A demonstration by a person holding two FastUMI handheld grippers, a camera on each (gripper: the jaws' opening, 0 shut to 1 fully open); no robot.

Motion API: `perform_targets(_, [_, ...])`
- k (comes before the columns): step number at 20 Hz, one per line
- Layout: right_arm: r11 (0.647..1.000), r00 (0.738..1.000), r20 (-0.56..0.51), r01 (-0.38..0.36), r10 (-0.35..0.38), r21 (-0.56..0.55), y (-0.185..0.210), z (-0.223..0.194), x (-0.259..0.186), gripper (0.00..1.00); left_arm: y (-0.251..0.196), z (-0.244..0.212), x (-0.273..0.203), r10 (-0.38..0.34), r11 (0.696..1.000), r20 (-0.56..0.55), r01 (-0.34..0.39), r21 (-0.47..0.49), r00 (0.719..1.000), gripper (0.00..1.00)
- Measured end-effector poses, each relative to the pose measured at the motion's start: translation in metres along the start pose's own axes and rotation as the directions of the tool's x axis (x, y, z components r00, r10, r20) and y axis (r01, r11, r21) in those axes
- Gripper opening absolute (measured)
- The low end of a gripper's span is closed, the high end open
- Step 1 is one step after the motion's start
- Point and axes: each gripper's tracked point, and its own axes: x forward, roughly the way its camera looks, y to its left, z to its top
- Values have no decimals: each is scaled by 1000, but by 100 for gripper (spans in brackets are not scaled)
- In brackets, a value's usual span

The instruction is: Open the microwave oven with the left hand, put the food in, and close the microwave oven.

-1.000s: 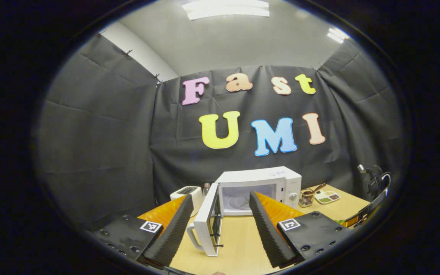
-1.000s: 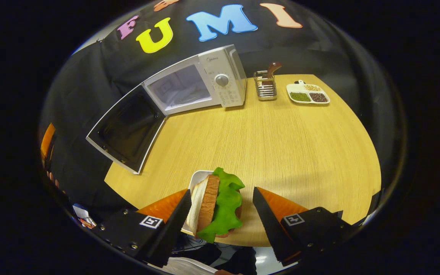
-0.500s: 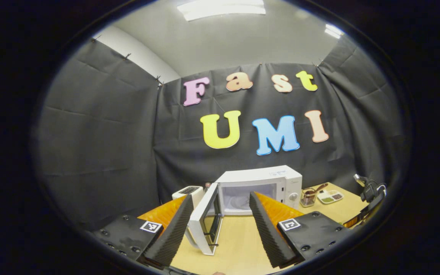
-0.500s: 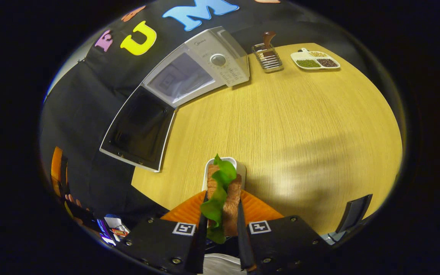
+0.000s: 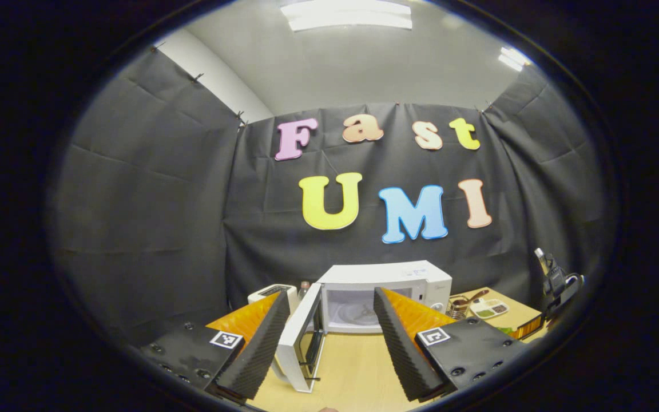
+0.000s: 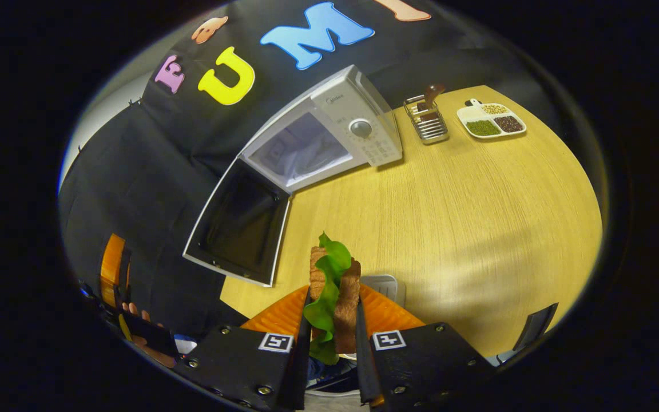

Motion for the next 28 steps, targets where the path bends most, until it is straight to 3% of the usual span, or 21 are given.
perform_targets(7, [999,988,155,2,-8,34,46,50,47,36,51,0,48,-32,999,16,32,-7,999,95])
perform_targets(11, [999,976,215,11,-18,32,69,69,82,36,89,-6,70,-20,1000,16,20,-16,1000,95])
perform_targets(14, [998,958,280,62,-64,14,76,82,110,36,119,-12,83,-4,1000,10,4,-3,1000,95])
perform_targets(19, [998,942,331,47,-60,48,95,100,158,36,163,-26,101,19,1000,-15,-19,6,1000,95])
perform_targets(24, [994,904,416,62,-94,90,99,129,209,36,200,-41,114,50,998,-54,-48,28,997,95])
perform_targets(28, [993,854,514,32,-85,111,109,159,245,35,225,-44,118,77,996,-71,-74,45,995,95])
